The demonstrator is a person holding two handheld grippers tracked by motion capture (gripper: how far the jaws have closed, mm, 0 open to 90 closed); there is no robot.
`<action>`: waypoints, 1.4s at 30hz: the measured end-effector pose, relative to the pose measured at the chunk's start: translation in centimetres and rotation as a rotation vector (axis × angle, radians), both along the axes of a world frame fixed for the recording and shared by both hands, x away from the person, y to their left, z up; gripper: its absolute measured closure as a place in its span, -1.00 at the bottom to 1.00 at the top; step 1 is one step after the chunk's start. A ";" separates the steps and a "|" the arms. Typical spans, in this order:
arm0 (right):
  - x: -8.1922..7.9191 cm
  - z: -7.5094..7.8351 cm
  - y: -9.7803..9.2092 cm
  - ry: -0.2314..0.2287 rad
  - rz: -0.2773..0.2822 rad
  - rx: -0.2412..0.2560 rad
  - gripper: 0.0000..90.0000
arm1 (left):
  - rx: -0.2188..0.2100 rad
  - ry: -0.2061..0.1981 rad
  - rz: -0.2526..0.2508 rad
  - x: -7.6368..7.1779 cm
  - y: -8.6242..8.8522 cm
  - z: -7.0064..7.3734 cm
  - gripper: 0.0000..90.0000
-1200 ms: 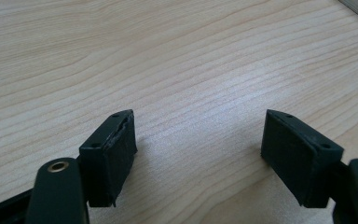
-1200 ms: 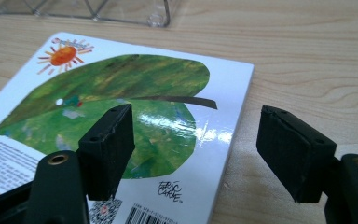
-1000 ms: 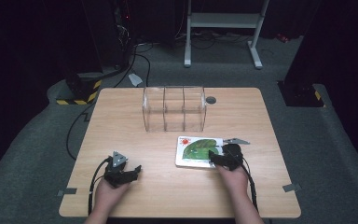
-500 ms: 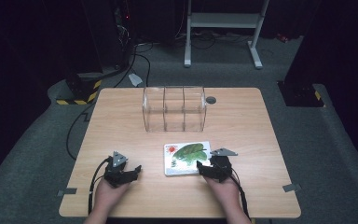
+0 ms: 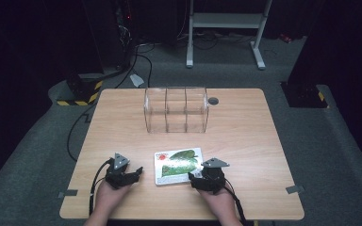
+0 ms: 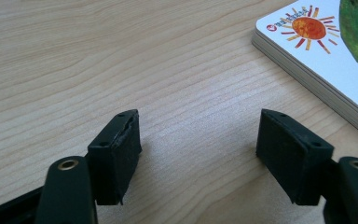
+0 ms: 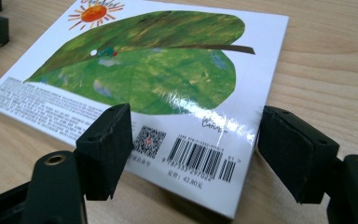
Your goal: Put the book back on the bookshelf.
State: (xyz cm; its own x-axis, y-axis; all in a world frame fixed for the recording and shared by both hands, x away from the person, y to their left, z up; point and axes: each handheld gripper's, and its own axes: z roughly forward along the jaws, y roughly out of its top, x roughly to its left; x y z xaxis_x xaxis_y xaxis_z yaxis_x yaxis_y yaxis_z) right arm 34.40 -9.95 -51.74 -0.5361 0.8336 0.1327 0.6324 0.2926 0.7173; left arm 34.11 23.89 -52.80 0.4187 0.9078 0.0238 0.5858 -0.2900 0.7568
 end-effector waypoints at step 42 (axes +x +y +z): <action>-1.2 -0.2 -0.1 0.017 0.077 0.020 -0.49 | -0.194 0.107 -0.130 -1.7 -6.3 0.5 -0.23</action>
